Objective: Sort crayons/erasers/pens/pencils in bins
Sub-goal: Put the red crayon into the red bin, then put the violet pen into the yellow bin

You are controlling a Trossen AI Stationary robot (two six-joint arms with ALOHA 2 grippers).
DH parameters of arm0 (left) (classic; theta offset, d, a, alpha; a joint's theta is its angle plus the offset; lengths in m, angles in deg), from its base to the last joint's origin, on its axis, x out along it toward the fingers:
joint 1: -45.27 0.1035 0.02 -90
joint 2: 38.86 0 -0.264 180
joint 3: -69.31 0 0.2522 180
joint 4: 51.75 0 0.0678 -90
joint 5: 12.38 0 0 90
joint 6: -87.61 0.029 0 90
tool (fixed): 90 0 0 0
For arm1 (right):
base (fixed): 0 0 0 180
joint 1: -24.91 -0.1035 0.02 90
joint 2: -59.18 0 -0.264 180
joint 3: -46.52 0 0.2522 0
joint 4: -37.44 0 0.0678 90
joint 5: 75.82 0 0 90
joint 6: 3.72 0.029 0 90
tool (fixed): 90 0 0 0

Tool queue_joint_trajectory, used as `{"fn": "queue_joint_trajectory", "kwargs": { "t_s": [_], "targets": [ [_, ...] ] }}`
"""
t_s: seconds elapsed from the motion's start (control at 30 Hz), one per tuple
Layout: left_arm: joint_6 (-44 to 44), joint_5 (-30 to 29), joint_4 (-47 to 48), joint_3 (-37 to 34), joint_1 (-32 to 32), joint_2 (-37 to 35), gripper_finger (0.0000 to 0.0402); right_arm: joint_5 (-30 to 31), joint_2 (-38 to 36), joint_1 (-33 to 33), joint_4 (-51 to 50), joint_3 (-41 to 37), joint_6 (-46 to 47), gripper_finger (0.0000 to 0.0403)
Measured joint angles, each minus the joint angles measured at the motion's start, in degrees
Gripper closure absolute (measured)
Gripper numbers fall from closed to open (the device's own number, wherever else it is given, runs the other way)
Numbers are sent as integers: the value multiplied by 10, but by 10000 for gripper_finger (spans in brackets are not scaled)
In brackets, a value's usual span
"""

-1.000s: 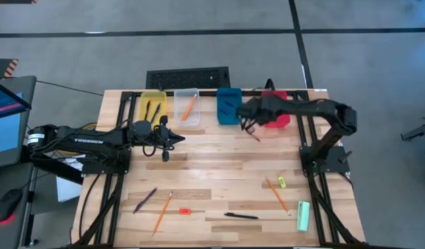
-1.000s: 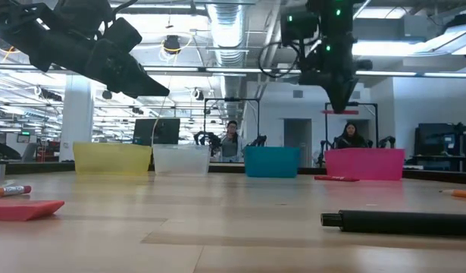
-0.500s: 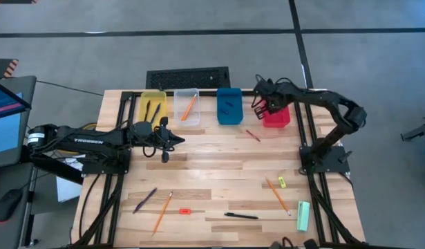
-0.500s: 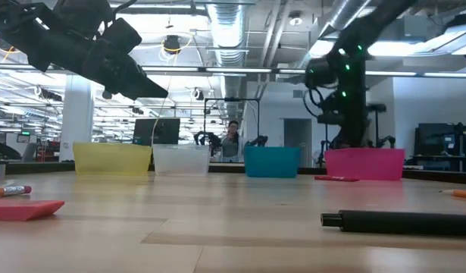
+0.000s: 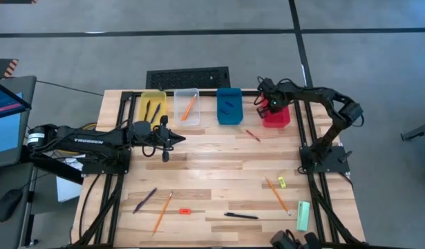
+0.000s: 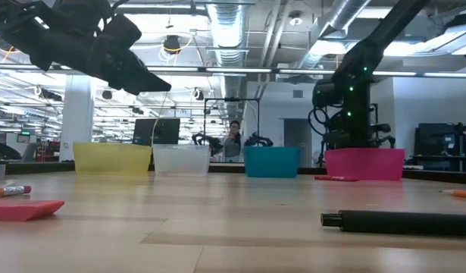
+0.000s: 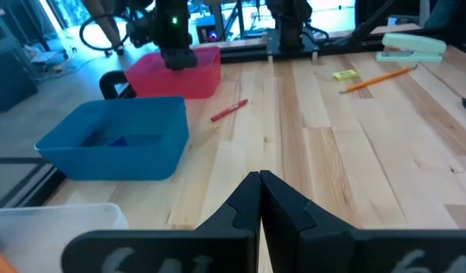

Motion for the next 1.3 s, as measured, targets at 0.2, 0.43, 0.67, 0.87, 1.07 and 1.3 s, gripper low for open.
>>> {"fn": "queue_joint_trajectory", "kwargs": {
  "t_s": [0.2, 0.43, 0.67, 0.87, 1.07, 1.3],
  "targets": [
    [2, 2, 0, 0, 0, 0, 400, 0, 0, 0, 5, 0, 13, 356],
    [-21, 4, 13, 0, 0, 0, 400, 0, 0, 0, 5, 0, 12, 288],
    [-30, 3, 28, 0, 0, 0, 400, 31, -35, -31, 18, 0, -19, 319],
    [-39, 1, 54, 0, 0, 0, 400, 39, -115, -99, 150, -53, -39, 395],
    [-56, 1, 74, 0, 0, 0, 400, 38, -205, -194, 322, -157, -14, 397],
    [-95, -10, 146, 0, -10, 0, 400, 118, -234, -348, 524, -231, -18, 399]
  ]
}}
